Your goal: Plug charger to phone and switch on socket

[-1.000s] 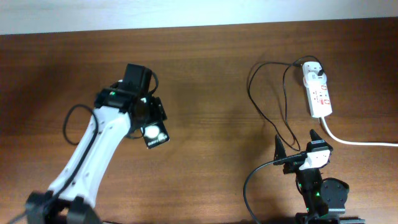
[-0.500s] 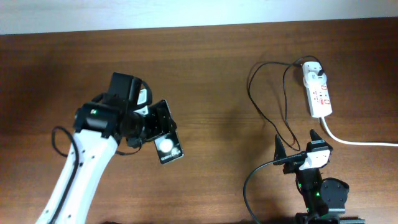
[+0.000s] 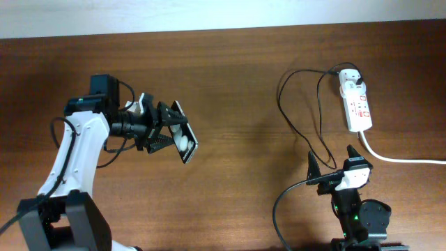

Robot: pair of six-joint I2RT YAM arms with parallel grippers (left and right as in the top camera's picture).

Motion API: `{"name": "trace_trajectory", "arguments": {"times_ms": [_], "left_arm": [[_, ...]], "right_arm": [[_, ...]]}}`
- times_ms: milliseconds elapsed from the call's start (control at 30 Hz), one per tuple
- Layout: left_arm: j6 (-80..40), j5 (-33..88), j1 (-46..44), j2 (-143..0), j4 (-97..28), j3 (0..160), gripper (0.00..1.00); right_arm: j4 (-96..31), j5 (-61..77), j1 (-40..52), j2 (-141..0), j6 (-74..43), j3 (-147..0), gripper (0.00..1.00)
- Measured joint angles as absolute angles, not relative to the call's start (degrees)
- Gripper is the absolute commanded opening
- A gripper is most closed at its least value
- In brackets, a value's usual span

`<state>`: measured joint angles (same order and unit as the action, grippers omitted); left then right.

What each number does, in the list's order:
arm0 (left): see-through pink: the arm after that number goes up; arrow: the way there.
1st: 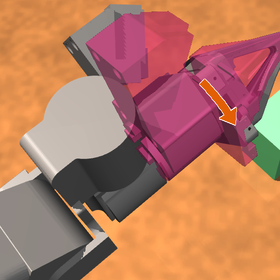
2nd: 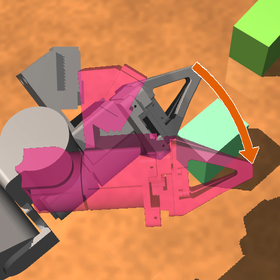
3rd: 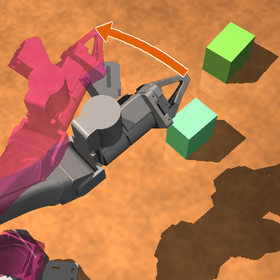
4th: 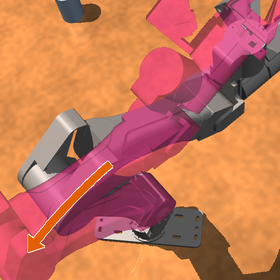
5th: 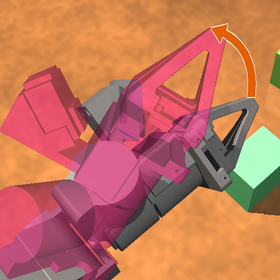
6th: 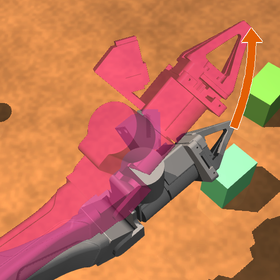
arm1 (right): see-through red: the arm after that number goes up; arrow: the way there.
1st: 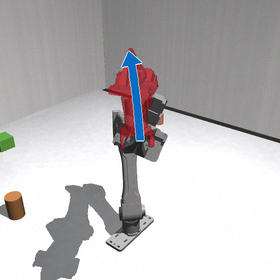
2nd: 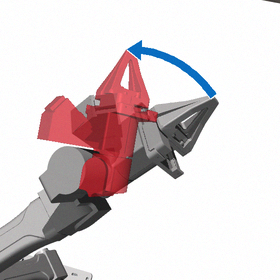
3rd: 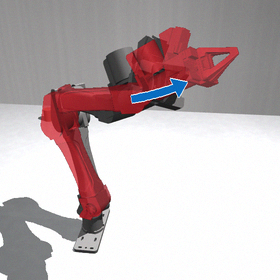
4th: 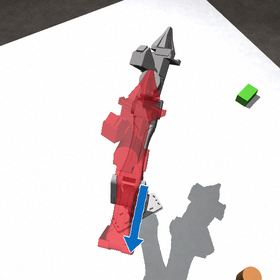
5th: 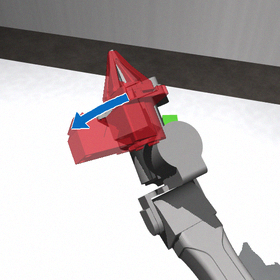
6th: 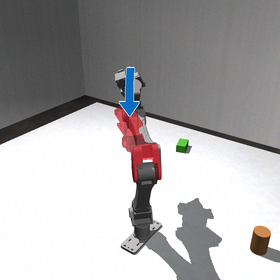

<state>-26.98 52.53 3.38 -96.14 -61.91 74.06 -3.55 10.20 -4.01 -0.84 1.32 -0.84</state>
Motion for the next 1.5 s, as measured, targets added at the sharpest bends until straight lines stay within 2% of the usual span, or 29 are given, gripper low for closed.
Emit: {"name": "trace_trajectory", "arguments": {"times_ms": [67, 167, 300, 433, 533, 767, 1033, 1167, 1367, 1500], "left_arm": [[-27.00, 54.78, 3.46, -96.62, -60.73, 74.06, 0.62], [-27.03, 58.37, 3.46, -96.66, -60.45, 74.06, 0.62], [-27.03, 61.28, 3.46, -96.66, -60.38, 74.06, 0.62], [-27.24, 64.42, 3.46, -96.66, -60.40, 74.06, 0.61], [-28.42, 67.83, 3.46, -96.66, -60.42, 74.06, 0.60], [-32.82, 69.49, 3.46, -96.66, -60.45, 74.06, 0.60], [-33.08, 69.49, 3.46, -96.66, -60.31, 74.06, 0.61], [-33.26, 69.49, 3.46, -96.66, -60.12, 74.06, 0.62], [-33.47, 69.52, 3.46, -96.68, -60.10, 74.15, 0.64], [-33.50, 69.56, 3.46, -96.73, -60.05, 74.15, 0.64]], "right_arm": [[-3.53, 11.07, -4.01, -0.84, -2.15, -0.84, 0.99], [-3.01, 16.78, -4.01, -0.84, -20.80, -0.84, 0.99], [-2.90, 38.02, -4.01, -0.84, -43.05, -0.84, 0.99], [-3.70, 60.05, -4.01, -0.84, -54.22, -0.82, 0.99], [-3.79, 69.17, -4.01, -0.84, -59.02, -0.82, 0.99], [-1.61, 70.54, -4.01, -0.84, -60.38, -0.73, 0.99], [3.16, 64.42, -4.01, -2.33, -59.07, -0.73, 0.99], [3.11, 59.94, -4.01, -11.40, -54.43, -4.67, 0.99], [2.70, 55.24, -3.07, -37.17, -42.06, -21.39, 0.96], [-6.42, 48.25, 6.20, -49.36, -34.26, -35.53, 0.95]]}}
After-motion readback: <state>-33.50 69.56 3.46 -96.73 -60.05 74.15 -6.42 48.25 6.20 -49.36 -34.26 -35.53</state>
